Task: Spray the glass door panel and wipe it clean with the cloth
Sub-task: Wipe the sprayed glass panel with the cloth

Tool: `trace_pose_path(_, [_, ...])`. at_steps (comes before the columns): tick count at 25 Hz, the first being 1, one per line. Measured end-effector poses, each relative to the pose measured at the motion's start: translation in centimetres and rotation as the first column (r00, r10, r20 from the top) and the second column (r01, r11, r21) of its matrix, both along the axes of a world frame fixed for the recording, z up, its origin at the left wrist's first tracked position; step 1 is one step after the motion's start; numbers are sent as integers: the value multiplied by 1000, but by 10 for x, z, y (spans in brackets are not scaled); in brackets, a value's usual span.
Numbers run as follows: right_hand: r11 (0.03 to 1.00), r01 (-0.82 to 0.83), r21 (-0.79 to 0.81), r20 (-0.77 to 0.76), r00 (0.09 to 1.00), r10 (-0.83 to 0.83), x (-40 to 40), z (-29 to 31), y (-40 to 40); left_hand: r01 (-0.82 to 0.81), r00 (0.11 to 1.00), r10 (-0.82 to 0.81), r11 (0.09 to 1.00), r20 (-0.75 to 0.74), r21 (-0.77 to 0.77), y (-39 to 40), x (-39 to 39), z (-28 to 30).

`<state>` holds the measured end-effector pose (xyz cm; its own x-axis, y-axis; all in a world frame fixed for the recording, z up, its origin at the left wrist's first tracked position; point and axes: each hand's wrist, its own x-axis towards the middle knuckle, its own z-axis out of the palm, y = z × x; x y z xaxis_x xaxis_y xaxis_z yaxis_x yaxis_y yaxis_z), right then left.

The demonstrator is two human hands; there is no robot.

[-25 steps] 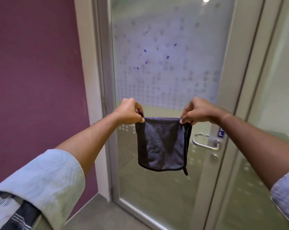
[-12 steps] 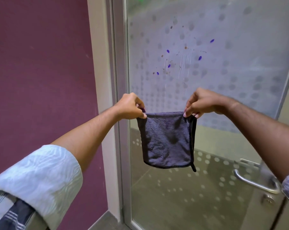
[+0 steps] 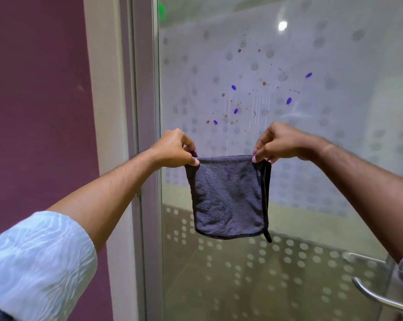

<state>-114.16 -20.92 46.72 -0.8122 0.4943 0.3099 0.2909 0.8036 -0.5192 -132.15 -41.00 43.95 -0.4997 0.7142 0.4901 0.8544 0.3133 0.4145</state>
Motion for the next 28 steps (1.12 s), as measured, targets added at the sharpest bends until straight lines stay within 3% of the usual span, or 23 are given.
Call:
trace_pose_path(9, [958,261,121,-221,948,-230,-51,58,-20,212,975,-198,964,-103,160,28,-94,68])
trace_pose_path(18, [860,414,298,-446,857,-259,-72,103,-4,313,945,-262,898,-196,309,71,-126,117])
trace_pose_path(24, [709,528,468,-547,803,-237,-95,117,20,292,927,-148,860,-344,418,103,-133,143])
trace_pose_path(28, [512,608,606,-583,778,-234,-112,112,35,296,909,-91,829,-407,475,127,-137,145])
